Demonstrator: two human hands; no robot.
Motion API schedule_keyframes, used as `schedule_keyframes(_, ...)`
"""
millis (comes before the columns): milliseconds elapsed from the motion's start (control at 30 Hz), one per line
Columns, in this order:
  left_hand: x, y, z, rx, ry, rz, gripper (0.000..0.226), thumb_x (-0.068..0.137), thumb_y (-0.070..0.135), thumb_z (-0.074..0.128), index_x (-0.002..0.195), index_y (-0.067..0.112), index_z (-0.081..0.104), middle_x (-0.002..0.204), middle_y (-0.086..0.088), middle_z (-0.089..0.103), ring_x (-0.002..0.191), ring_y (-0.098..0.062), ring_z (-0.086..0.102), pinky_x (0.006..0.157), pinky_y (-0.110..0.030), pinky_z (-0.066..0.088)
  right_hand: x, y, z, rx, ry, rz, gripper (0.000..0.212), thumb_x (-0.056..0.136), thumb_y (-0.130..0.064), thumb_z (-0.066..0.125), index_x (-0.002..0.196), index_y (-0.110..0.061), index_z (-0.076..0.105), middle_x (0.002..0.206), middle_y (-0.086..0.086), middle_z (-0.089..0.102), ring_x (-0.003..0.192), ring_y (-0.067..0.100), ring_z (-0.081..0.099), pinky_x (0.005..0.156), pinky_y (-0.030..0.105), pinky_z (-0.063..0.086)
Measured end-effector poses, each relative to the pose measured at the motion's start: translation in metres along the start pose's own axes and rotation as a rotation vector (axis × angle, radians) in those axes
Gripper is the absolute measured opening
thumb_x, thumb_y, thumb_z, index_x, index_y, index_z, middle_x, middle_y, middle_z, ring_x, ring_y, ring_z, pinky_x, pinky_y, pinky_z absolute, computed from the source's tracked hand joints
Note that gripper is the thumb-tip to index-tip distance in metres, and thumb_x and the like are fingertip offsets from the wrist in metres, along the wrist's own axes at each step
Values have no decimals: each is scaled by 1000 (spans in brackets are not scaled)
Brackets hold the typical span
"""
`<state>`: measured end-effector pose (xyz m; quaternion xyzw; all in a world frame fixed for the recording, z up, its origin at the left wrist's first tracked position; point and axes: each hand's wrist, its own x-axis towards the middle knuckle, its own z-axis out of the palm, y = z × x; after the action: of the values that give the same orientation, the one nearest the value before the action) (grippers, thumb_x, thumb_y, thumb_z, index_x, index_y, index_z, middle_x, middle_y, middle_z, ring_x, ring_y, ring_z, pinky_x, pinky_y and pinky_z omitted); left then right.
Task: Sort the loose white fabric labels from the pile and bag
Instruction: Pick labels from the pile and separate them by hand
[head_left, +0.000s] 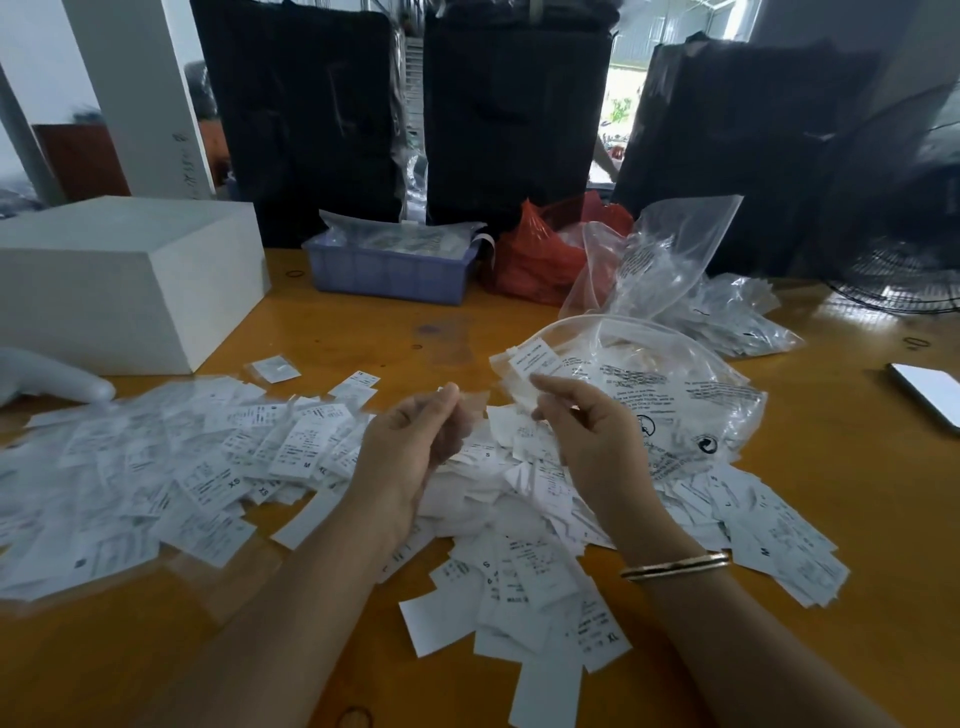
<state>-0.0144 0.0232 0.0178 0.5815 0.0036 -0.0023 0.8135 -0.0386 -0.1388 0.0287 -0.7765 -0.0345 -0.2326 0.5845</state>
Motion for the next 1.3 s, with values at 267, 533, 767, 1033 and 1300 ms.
schedule_keyframes(267,5,2,-6,6,112,72,25,64,49,66,61,26,74,71,4,73,66,-5,68,63,-20,49,-7,-7,2,191,-88,35,21,95,-7,49,103,-23,58,74,3,70,44,10,36,39,20,28)
schedule_keyframes(533,5,2,-7,218,157,315,33,81,46,62,77,14,68,70,8,72,62,-1,67,51,-7,46,-5,-6,3,536,-233,279,27,96,-2,43,101,-12,67,56,8,60,42,8,33,42,16,24)
schedule_keyframes(767,1,7,-8,334,120,477,28,75,47,59,82,21,64,72,18,70,65,1,67,55,-6,47,-3,-7,-1,686,-337,404,29,93,1,41,108,-8,64,49,6,54,34,6,35,51,26,13)
schedule_keyframes(1033,1,6,-10,356,80,530,25,76,46,60,80,22,63,71,15,71,65,-2,67,57,-10,50,-4,-7,0,652,-360,431,28,94,0,41,110,-5,64,51,8,55,33,7,30,55,29,13)
schedule_keyframes(1300,2,2,-10,376,36,513,22,75,43,62,81,22,63,74,15,71,68,-1,67,60,-12,51,-6,-10,1,593,-461,446,29,92,7,40,108,-2,62,47,3,54,37,8,48,38,13,31)
